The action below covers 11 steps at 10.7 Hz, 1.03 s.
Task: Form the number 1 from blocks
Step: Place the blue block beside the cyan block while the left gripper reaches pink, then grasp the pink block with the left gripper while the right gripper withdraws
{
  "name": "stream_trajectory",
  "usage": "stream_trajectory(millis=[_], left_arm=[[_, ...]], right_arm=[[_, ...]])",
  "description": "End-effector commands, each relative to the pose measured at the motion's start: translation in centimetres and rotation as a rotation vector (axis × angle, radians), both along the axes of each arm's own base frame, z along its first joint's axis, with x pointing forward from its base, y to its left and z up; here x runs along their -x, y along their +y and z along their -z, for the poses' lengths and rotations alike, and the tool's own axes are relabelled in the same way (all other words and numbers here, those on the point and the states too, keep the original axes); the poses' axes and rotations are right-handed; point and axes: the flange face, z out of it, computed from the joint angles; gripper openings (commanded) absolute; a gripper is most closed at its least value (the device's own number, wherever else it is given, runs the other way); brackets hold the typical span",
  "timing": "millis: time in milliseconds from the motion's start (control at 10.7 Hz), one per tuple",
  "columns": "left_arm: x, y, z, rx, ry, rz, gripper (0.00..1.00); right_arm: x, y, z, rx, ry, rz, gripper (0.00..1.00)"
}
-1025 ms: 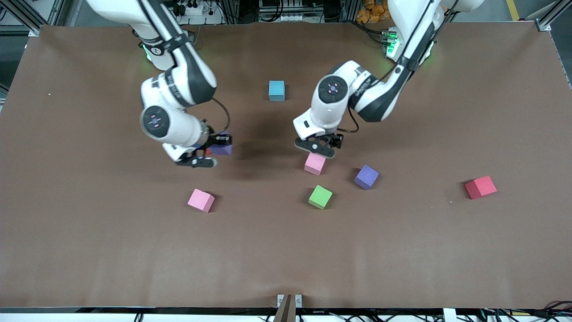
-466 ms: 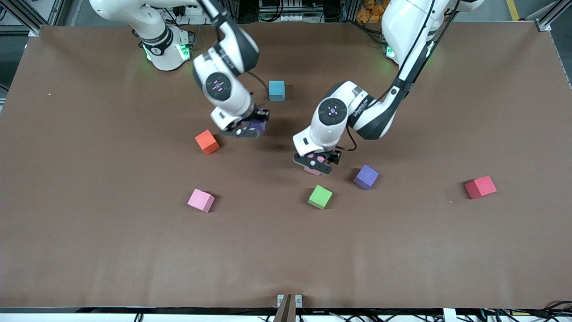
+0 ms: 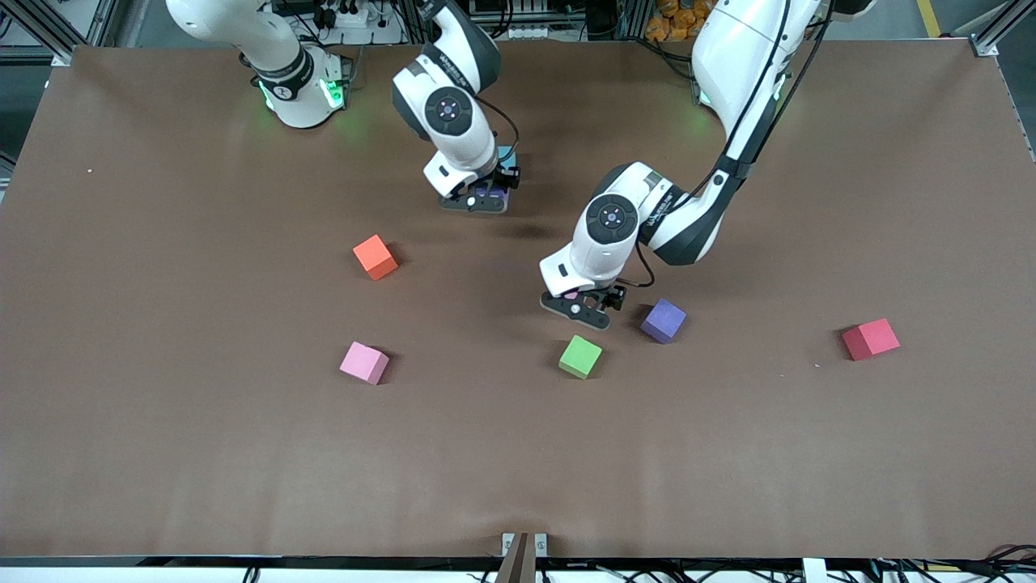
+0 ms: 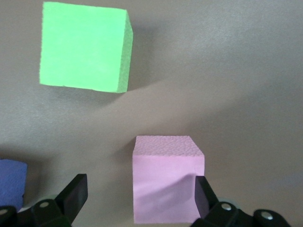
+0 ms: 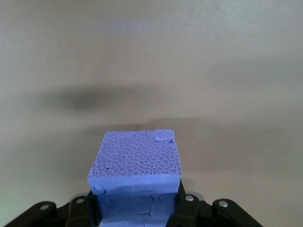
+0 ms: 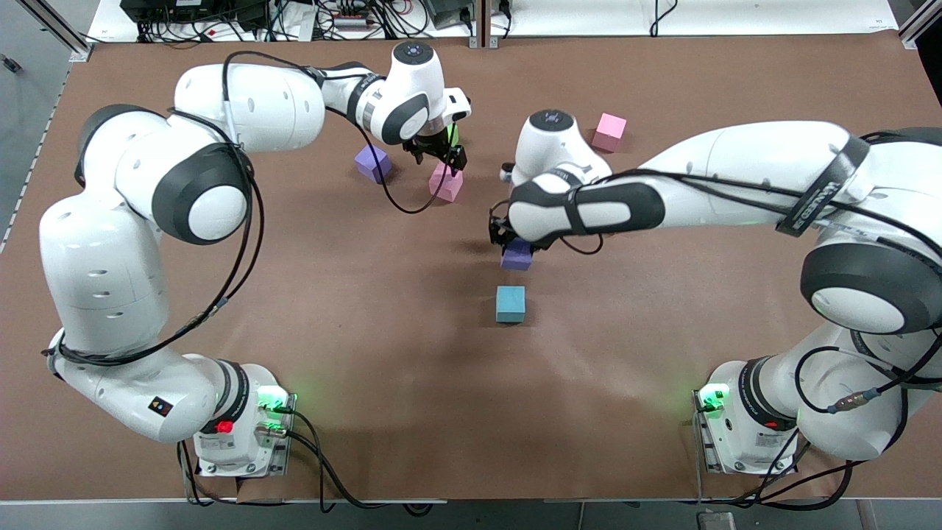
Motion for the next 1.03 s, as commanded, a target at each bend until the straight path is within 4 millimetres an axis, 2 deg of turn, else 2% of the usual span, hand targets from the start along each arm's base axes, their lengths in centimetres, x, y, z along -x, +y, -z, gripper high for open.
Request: stream_trajectory(millis=[0,186,280,559,932], left_arm=[[-0.4,-0.6,-0.3,0.015,-0.007,-0.005,1.0],[-0.2,-0.8,-0.3,0.027,0.006,-0.046,1.0],[0.0,-1.0,-0.2,0.028,0.012,-0.08,1.0],[0.6,-1.5,0.2,0.022,0.02,-0.112,1.0],[1.2,-1.7,2.5,0.004,0.047,-0.109,1.0]], right_arm=[[1.2,0.5,1.2,0.008,0.003,0.004,0.51],[3.0,1.8,1.8,0.017,-0.001,0.012,0.51],[3.3,2.1,2.1,0.016,-0.007,0.01,0.51],[3.7,1.9,2.7,0.028,-0.003,0.005,0.51],[4.0,1.1,3.6,0.04,-0.002,0.008,0.53]])
